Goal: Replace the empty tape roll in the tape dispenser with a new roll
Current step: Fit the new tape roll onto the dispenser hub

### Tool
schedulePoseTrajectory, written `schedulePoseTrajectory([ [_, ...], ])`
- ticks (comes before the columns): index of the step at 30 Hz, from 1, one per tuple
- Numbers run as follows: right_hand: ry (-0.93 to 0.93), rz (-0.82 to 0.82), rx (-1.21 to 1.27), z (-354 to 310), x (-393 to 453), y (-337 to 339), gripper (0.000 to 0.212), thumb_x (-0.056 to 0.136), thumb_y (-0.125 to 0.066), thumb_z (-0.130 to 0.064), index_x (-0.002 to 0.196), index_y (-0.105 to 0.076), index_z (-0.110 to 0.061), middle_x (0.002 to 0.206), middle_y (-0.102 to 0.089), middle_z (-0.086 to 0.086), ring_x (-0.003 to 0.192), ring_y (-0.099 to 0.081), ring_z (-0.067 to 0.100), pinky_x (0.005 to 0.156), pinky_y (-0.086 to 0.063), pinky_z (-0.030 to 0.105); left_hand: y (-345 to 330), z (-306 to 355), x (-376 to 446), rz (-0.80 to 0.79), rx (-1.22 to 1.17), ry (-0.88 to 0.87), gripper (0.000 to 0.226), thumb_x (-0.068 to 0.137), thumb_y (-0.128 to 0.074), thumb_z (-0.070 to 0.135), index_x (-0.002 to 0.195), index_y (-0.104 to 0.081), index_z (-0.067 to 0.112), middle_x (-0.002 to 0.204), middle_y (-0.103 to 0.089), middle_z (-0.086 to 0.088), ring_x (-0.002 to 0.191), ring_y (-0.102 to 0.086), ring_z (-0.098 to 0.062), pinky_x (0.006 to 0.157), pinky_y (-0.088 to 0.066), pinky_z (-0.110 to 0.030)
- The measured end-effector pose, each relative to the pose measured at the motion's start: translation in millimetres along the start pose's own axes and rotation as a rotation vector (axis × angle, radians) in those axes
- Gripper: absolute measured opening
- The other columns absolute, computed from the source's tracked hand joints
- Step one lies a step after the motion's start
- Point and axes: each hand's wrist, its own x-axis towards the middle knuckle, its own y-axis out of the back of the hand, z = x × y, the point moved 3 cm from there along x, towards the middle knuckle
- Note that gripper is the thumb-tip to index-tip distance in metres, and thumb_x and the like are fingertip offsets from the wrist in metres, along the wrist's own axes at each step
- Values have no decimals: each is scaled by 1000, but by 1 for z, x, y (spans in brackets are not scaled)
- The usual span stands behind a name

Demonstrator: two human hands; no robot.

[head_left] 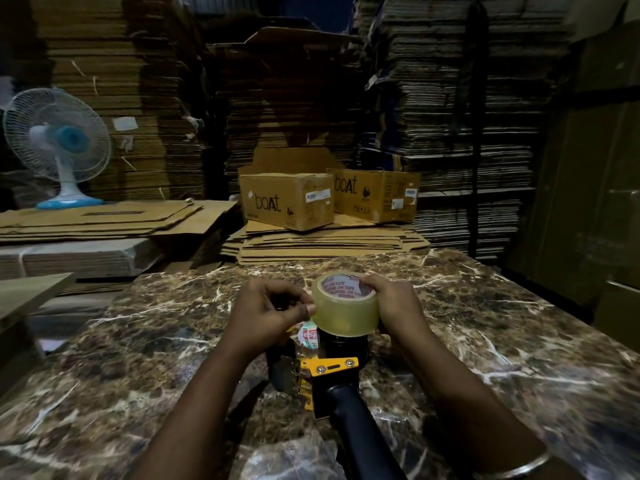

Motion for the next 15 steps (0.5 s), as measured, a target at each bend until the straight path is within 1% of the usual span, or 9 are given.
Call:
schedulePoseTrajectory([
  [2, 33, 24, -34, 0, 1, 2, 35, 78, -69, -47, 73, -78, -13, 78, -74, 10, 76, -68, 34, 63, -45, 39, 7, -5, 0, 22, -8, 15, 21, 74, -80, -9, 69, -77, 11, 67, -75, -6, 61, -71, -16, 54, -55, -24],
  [4, 64, 20, -76, -1, 0, 3, 30, 85, -69, -41, 81, -81, -14, 80, -74, 9, 76, -67, 31, 61, -45, 36, 16, -10, 1, 43, -22, 14, 24, 73, -81, -10, 68, -77, 13, 69, -75, -8, 64, -70, -20, 57, -57, -29],
  [6, 91, 2, -142, -1, 0, 3, 30, 89, -67, -37, 90, -82, -11, 85, -74, 11, 76, -64, 28, 58, -41, 33, 20, -13, 0, 26, -17, 10, 31, 73, -80, -11, 65, -77, 19, 69, -75, -9, 63, -68, -23, 57, -55, -29],
  [7, 100, 9, -159, -1, 0, 3, 31, 89, -67, -36, 91, -82, -8, 87, -74, 12, 77, -64, 28, 58, -40, 33, 21, -15, 0, 10, -17, 13, 34, 73, -80, -11, 63, -77, 20, 68, -74, -12, 62, -66, -23, 55, -54, -28],
  [9, 126, 40, -169, -1, -2, 3, 33, 89, -67, -36, 87, -81, -6, 85, -75, 13, 74, -64, 27, 55, -39, 30, 20, -18, -1, -23, -44, 38, 34, 76, -77, -13, 62, -76, 18, 68, -68, -28, 57, -62, -25, 50, -52, -28],
  [10, 135, 51, -184, 0, -2, 2, 33, 89, -66, -37, 85, -80, -7, 84, -75, 13, 74, -64, 27, 54, -37, 29, 19, -19, -1, -30, -53, 53, 33, 77, -76, -13, 63, -76, 17, 66, -66, -31, 54, -61, -24, 47, -50, -27],
  [11, 138, 55, -208, 1, -2, 1, 35, 90, -65, -38, 83, -80, -7, 84, -75, 13, 75, -65, 27, 54, -37, 29, 19, -21, -1, -29, -48, 66, 33, 78, -76, -12, 63, -76, 18, 63, -67, -27, 53, -61, -23, 46, -48, -24],
  [13, 131, 65, -255, 4, -1, -1, 38, 90, -63, -42, 81, -78, -9, 84, -74, 10, 78, -67, 28, 58, -40, 30, 18, -23, 0, -10, -6, 90, 29, 77, -78, -9, 66, -75, 17, 60, -72, -7, 54, -66, -12, 47, -48, -17],
  [15, 123, 68, -296, 4, -2, -2, 39, 89, -62, -45, 82, -76, -9, 85, -74, 10, 79, -66, 29, 60, -41, 31, 17, -24, 1, 9, 42, 103, 25, 77, -78, -7, 69, -75, 16, 62, -73, 1, 57, -68, -6, 49, -48, -15],
])
